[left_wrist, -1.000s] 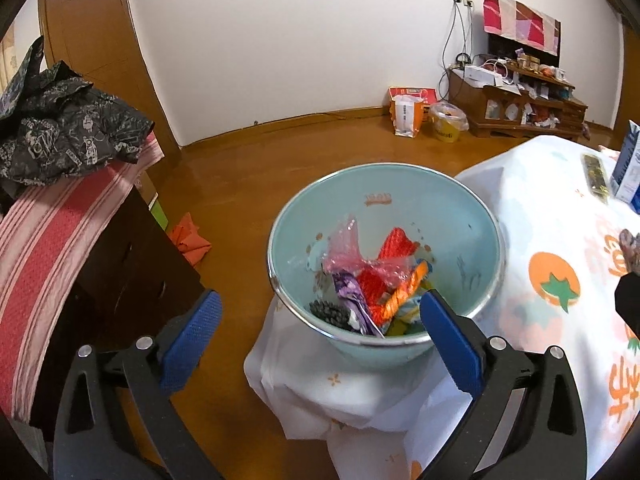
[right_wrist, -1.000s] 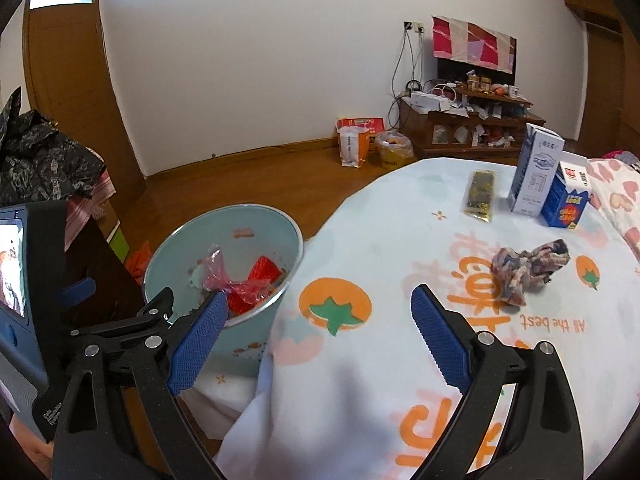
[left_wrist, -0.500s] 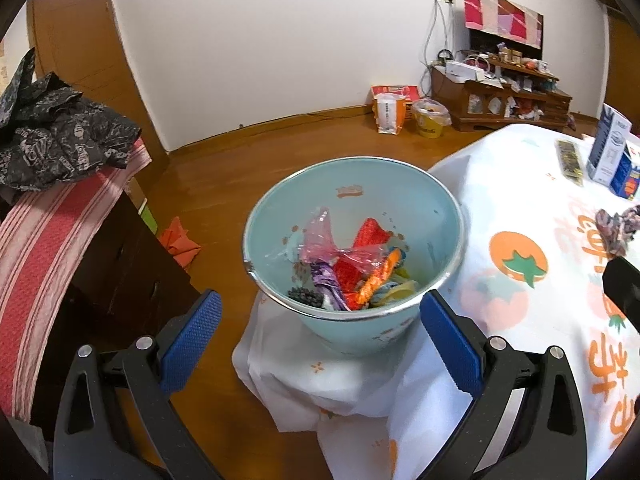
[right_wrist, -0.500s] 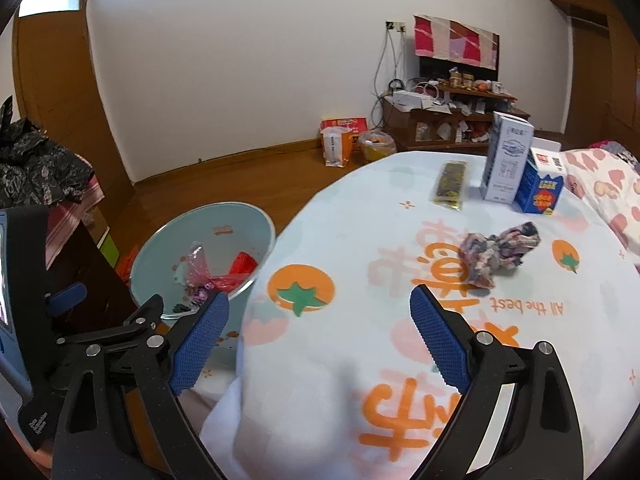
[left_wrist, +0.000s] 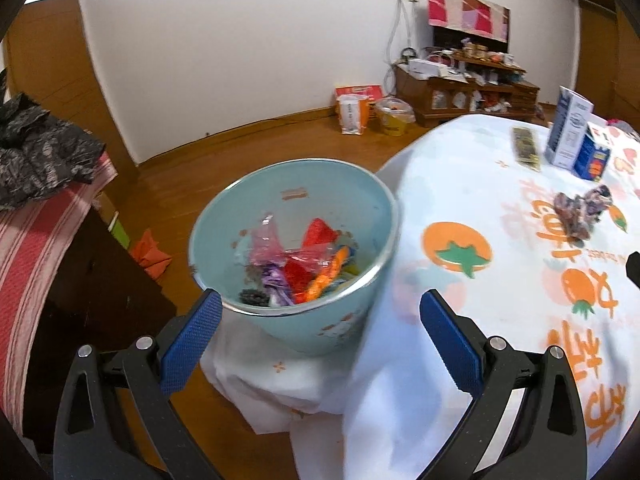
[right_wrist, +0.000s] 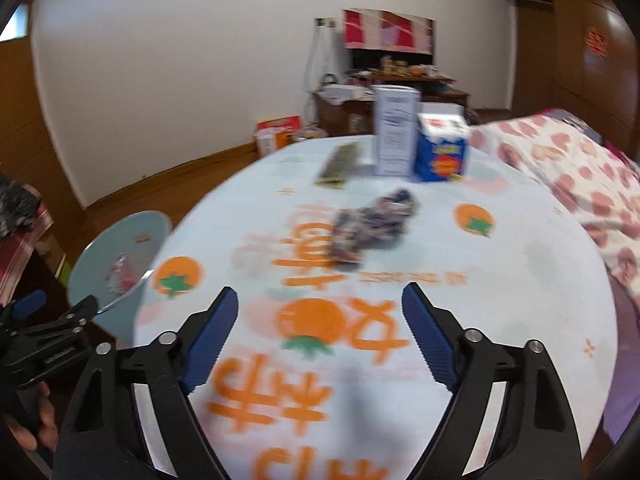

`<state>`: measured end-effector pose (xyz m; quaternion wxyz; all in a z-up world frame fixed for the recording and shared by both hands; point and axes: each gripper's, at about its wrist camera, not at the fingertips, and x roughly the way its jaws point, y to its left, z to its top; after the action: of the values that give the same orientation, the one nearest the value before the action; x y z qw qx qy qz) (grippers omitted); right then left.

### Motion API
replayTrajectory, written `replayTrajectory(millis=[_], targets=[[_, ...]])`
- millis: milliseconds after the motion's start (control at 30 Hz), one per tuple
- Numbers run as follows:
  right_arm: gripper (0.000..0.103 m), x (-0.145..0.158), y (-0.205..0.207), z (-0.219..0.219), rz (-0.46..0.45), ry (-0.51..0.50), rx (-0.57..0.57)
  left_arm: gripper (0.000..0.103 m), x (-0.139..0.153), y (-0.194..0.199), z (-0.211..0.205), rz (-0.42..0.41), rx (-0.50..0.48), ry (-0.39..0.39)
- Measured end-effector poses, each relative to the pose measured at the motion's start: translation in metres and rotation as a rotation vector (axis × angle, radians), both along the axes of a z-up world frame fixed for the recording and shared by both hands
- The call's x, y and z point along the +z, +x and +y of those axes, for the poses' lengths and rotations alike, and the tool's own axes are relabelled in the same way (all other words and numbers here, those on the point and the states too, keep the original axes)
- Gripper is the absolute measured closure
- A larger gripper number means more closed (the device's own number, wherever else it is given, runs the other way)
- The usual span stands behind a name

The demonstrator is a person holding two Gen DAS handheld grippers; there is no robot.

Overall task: Collect trash
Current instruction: 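Move both open tools back toward the crumpled plaid cloth on the table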

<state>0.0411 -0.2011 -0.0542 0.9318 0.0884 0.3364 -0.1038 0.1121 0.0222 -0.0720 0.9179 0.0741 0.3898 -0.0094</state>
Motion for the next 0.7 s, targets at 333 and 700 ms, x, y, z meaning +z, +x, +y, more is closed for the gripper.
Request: replayTrajectory(millis=[333, 700], targets=[[0.046, -0.011, -0.020, -0.062, 0.031, 0.009, -0.125, 0.008, -0.002, -0.002, -0.051, 0.001, -0.134, -0.012], [0.052, -0.012, -0.032, -0.089, 0.034, -0.023, -0.178, 0.016, -0.009, -0.002, -0.116, 0.029, -0.247, -0.001]])
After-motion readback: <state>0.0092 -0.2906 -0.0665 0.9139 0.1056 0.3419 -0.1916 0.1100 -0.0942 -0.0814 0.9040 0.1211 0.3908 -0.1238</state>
